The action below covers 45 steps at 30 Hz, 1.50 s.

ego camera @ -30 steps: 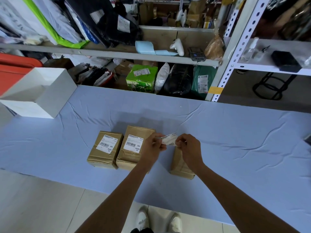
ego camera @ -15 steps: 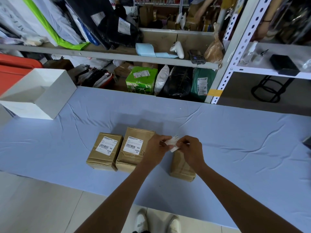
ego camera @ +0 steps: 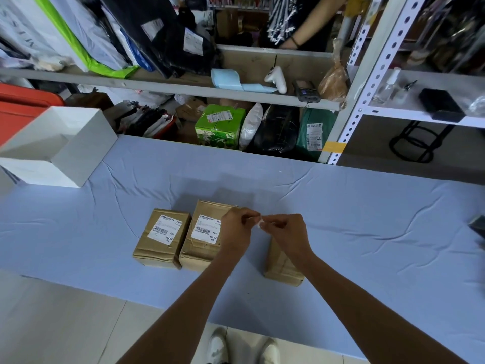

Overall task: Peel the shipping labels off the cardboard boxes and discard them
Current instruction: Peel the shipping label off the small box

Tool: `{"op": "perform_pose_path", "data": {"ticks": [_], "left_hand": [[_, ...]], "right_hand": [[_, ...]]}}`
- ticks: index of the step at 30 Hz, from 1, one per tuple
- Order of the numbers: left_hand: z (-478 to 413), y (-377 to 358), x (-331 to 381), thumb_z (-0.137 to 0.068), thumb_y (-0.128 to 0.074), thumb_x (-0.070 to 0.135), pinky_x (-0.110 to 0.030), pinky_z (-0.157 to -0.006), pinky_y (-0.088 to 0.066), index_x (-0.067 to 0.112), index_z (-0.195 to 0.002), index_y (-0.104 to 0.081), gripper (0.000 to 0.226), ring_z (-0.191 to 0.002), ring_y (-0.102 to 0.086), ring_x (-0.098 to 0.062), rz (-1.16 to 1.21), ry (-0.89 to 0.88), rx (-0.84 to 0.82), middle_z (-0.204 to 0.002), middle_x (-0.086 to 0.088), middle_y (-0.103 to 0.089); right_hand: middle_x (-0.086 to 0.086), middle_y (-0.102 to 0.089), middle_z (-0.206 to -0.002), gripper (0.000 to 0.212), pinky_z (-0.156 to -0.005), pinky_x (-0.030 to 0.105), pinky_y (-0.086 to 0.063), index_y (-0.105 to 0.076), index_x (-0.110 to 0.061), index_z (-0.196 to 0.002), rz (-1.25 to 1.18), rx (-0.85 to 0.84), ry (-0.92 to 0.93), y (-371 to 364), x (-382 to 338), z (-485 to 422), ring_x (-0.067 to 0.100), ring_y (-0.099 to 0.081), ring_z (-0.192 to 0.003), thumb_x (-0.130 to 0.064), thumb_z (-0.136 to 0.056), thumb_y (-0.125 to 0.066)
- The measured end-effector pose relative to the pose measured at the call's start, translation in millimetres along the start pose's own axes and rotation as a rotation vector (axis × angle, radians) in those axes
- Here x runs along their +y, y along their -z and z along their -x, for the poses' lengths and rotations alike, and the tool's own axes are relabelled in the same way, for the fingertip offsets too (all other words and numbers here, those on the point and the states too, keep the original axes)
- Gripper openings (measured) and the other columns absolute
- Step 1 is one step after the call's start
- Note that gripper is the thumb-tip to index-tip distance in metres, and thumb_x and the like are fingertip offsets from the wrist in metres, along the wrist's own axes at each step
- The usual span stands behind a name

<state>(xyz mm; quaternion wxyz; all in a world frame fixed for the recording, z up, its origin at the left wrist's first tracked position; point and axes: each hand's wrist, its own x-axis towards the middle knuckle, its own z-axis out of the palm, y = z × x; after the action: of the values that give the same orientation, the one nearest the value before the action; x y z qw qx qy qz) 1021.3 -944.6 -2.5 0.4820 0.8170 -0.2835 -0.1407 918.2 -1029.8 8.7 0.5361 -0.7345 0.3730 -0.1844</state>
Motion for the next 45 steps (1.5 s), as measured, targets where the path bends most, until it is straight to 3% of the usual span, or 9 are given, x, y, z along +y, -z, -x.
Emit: {"op": "perform_pose_path", "data": {"ticks": [3, 8, 14, 21, 28, 33, 38, 41, 45], "left_hand": [[1, 3, 2, -0.08, -0.071, 0.009, -0.009, -0.066, -0.044, 0.014, -0.08, -0.073, 0.006, -0.072, -0.065, -0.01, 0.062, -0.028, 0.006, -0.078, 0.004, -0.072], [-4, -1, 7, -0.079, -0.071, 0.009, -0.031, -0.081, -0.055, 0.013, -0.095, -0.072, 0.016, -0.081, -0.068, -0.015, 0.123, -0.002, -0.071, -0.087, -0.002, -0.073], [-9, 2, 15, -0.072, -0.075, 0.002, -0.023, -0.078, -0.052, 0.014, -0.093, -0.073, 0.025, -0.072, -0.063, 0.001, 0.176, 0.011, -0.138, -0.078, 0.009, -0.068], [-14, 3, 18, -0.072, -0.077, 0.003, -0.007, -0.064, -0.046, 0.011, -0.085, -0.074, 0.015, -0.067, -0.06, 0.001, 0.159, -0.005, -0.123, -0.084, 0.005, -0.062], [-17, 7, 15, -0.072, -0.075, 0.014, -0.022, -0.061, -0.045, 0.024, -0.072, -0.07, 0.011, -0.066, -0.063, -0.009, 0.064, 0.077, -0.085, -0.069, 0.007, -0.068], [-19, 11, 19, -0.073, -0.077, 0.02, -0.027, -0.065, -0.049, 0.022, -0.084, -0.065, 0.017, -0.07, -0.064, -0.012, 0.052, 0.058, -0.032, -0.073, 0.004, -0.069], [-21, 14, 19, -0.075, -0.074, 0.016, -0.036, -0.061, -0.051, 0.015, -0.077, -0.063, 0.011, -0.065, -0.065, -0.02, 0.058, 0.017, -0.025, -0.066, -0.003, -0.068], [-21, 13, 18, -0.08, -0.072, 0.018, -0.029, -0.066, -0.053, 0.014, -0.085, -0.07, 0.007, -0.067, -0.066, -0.014, 0.023, -0.01, -0.059, -0.074, -0.002, -0.072], [-22, 17, 21, -0.074, -0.078, 0.02, -0.005, -0.061, -0.043, 0.013, -0.092, -0.074, 0.02, -0.059, -0.058, 0.006, 0.031, -0.025, -0.161, -0.075, 0.0, -0.07]], "right_hand": [[-0.005, -0.074, -0.072, 0.007, -0.063, 0.018, -0.051, -0.079, -0.019, -0.083, 0.001, 0.006, 0.035, 2, 0, -4, 0.011, -0.069, -0.067, -0.02, -0.076, -0.078], [0.004, -0.072, -0.067, 0.011, -0.059, 0.02, -0.055, -0.072, -0.005, -0.089, -0.048, 0.053, 0.073, 9, -4, -10, 0.01, -0.069, -0.058, 0.0, -0.079, -0.071], [0.01, -0.072, -0.069, 0.007, -0.067, 0.037, -0.06, -0.072, -0.001, -0.082, -0.142, 0.101, 0.006, 13, -8, -17, 0.023, -0.071, -0.062, -0.001, -0.076, -0.075], [0.001, -0.072, -0.069, 0.011, -0.061, 0.012, -0.051, -0.077, -0.009, -0.081, -0.098, 0.1, -0.011, 6, -12, -19, 0.009, -0.069, -0.062, 0.001, -0.077, -0.072], [-0.004, -0.074, -0.075, 0.009, -0.068, 0.01, -0.048, -0.078, -0.015, -0.084, -0.013, 0.032, -0.008, 0, -13, -19, 0.006, -0.069, -0.072, -0.017, -0.075, -0.079], [0.002, -0.075, -0.076, 0.012, -0.074, 0.029, -0.056, -0.078, -0.014, -0.083, -0.041, 0.055, 0.039, -3, -16, -22, 0.018, -0.07, -0.074, -0.004, -0.078, -0.073], [0.007, -0.074, -0.075, 0.019, -0.072, 0.027, -0.058, -0.067, -0.009, -0.094, -0.15, 0.062, -0.013, -3, -16, -22, 0.019, -0.071, -0.07, 0.002, -0.079, -0.07], [0.013, -0.072, -0.073, 0.019, -0.068, 0.027, -0.058, -0.063, -0.001, -0.094, -0.202, 0.082, -0.04, -2, -17, -25, 0.021, -0.072, -0.065, 0.006, -0.077, -0.07], [0.014, -0.071, -0.074, 0.014, -0.07, 0.034, -0.059, -0.069, 0.001, -0.086, -0.175, 0.079, -0.023, 0, -17, -29, 0.025, -0.071, -0.069, 0.006, -0.073, -0.072]]}}
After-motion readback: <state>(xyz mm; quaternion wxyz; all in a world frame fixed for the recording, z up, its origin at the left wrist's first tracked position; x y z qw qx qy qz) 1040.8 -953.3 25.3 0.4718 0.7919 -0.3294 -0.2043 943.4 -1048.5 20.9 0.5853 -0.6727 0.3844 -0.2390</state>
